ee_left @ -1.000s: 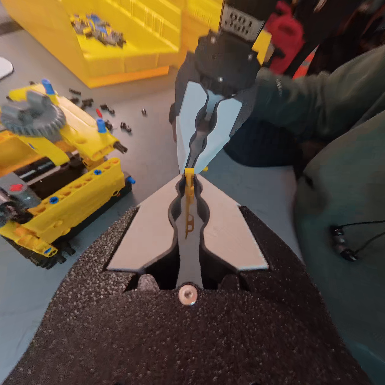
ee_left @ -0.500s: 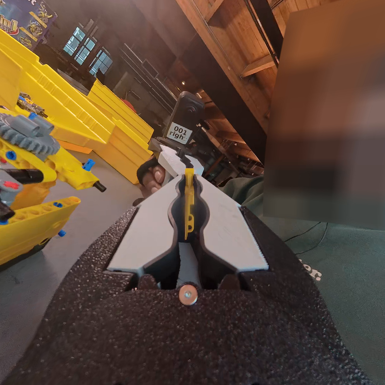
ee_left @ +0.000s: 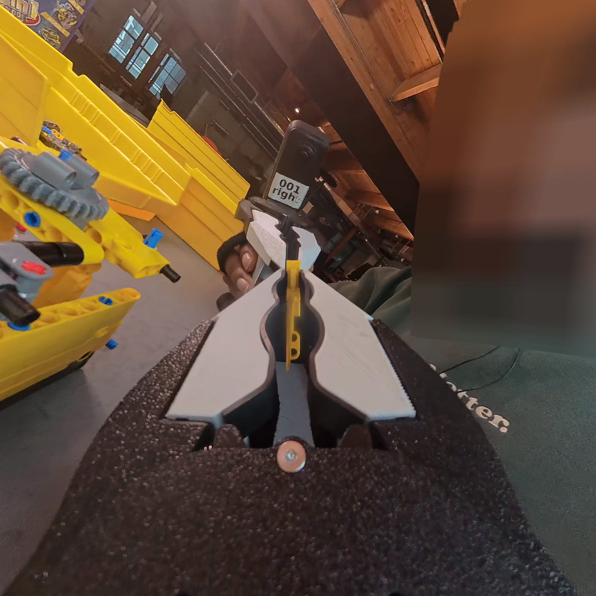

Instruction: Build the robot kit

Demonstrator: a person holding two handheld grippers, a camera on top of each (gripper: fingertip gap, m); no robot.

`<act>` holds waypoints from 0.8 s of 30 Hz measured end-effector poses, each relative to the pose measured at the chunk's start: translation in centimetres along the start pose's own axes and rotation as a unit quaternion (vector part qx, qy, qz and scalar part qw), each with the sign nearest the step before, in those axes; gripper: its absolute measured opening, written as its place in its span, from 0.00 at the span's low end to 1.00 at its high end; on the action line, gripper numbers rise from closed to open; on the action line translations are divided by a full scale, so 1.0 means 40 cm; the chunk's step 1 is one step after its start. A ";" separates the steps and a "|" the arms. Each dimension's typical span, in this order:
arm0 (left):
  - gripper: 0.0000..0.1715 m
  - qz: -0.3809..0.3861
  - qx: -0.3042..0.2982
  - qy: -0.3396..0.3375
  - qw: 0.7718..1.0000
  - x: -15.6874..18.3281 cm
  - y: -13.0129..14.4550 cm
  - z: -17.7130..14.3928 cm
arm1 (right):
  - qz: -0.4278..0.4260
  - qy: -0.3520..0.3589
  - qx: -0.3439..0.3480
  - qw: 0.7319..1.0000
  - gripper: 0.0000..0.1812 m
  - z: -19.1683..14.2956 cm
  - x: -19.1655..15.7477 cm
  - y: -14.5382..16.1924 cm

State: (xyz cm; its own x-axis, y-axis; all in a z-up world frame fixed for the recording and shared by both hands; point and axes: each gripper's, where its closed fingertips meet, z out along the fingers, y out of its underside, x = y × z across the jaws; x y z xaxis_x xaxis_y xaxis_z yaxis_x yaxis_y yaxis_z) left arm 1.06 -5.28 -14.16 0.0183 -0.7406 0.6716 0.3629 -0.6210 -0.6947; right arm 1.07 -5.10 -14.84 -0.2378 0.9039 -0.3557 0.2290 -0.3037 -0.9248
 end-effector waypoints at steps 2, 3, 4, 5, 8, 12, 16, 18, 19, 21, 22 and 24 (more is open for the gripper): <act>0.03 0.025 -0.019 -0.022 0.999 -0.008 0.007 -0.002 | 0.001 0.006 -0.009 1.000 0.01 0.001 0.005 0.008; 0.03 0.047 -0.034 -0.039 0.998 -0.012 0.012 -0.003 | 0.000 0.009 -0.014 1.000 0.01 0.001 0.007 0.013; 0.03 0.071 -0.052 -0.056 0.995 -0.015 0.017 -0.004 | -0.002 0.011 -0.020 1.000 0.01 0.002 0.008 0.018; 0.03 0.093 -0.068 -0.074 0.991 -0.019 0.021 -0.006 | -0.007 0.015 -0.024 1.000 0.01 0.003 0.010 0.023; 0.04 0.133 -0.098 -0.113 0.980 -0.031 0.030 -0.010 | -0.025 0.027 -0.035 0.999 0.01 0.004 0.018 0.031; 0.04 0.150 -0.128 -0.126 0.972 -0.038 0.048 -0.016 | -0.062 0.035 -0.059 0.996 0.01 0.007 0.017 0.049; 0.04 0.146 -0.124 -0.118 0.974 -0.031 0.048 -0.013 | -0.074 0.019 -0.041 0.996 0.01 0.005 0.011 0.042; 0.04 0.141 -0.125 -0.116 0.975 -0.033 0.053 -0.013 | -0.081 0.015 -0.043 0.996 0.01 0.005 0.011 0.046; 0.04 0.137 -0.119 -0.112 0.977 -0.031 0.051 -0.012 | -0.080 0.012 -0.037 0.996 0.01 0.004 0.010 0.043; 0.04 0.123 -0.097 -0.101 0.983 -0.024 0.040 -0.007 | -0.063 0.001 -0.016 0.998 0.01 0.001 0.007 0.028; 0.03 0.125 -0.094 -0.104 0.982 -0.025 0.039 -0.006 | -0.063 0.002 -0.013 0.998 0.01 0.000 0.009 0.027; 0.04 0.120 -0.092 -0.094 0.984 -0.017 0.042 0.005 | -0.052 -0.008 0.002 0.999 0.01 0.004 0.000 0.020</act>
State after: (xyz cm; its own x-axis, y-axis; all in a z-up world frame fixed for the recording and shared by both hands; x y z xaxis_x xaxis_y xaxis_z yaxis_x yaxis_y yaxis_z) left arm 1.85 -5.76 -15.72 0.2611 -0.8221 0.5059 0.1532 -0.4822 -0.8626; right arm 1.10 -5.39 -15.61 -0.2758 0.9256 -0.2594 0.1977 -0.2095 -0.9576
